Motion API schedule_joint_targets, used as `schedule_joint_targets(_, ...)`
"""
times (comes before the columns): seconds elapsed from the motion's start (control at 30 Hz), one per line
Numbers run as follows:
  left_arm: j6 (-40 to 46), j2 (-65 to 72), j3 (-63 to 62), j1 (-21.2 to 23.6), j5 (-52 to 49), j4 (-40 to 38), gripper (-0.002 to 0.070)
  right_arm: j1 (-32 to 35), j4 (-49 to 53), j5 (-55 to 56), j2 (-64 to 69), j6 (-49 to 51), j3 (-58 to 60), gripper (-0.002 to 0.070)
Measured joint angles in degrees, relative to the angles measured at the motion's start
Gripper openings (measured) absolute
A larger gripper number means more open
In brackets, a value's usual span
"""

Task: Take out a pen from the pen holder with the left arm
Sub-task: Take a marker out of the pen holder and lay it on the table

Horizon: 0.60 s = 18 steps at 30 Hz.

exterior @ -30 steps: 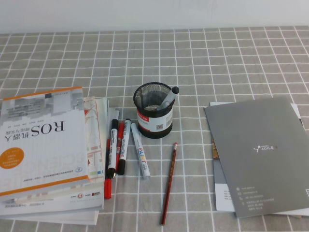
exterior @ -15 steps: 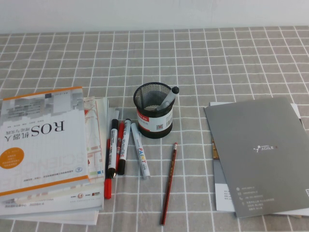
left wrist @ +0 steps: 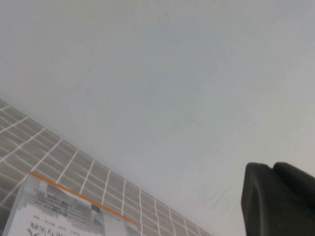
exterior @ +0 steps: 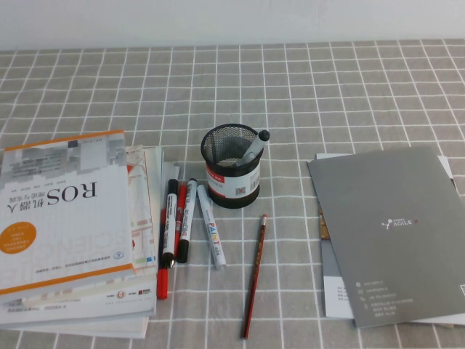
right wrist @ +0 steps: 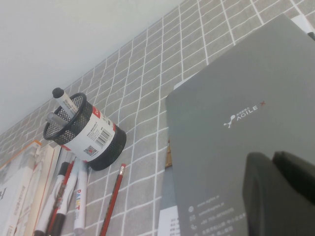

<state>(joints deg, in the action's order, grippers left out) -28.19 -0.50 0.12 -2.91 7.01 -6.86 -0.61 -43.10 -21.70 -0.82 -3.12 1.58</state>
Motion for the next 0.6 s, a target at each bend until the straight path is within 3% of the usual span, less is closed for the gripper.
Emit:
schedule_joint_targets(0.47, -1.34, 22.72, -14.76, -0.22, -3.71, 10.70, -0.0002, 0.00, 0.00, 0.00, 0.00, 0.00, 0.00, -0.0013)
schedule_joint_targets(0.6, -1.56, 33.11, -19.83, -4.84, -0.13, 17.43, -0.0002, 0.00, 0.00, 0.00, 0.00, 0.00, 0.00, -0.0013)
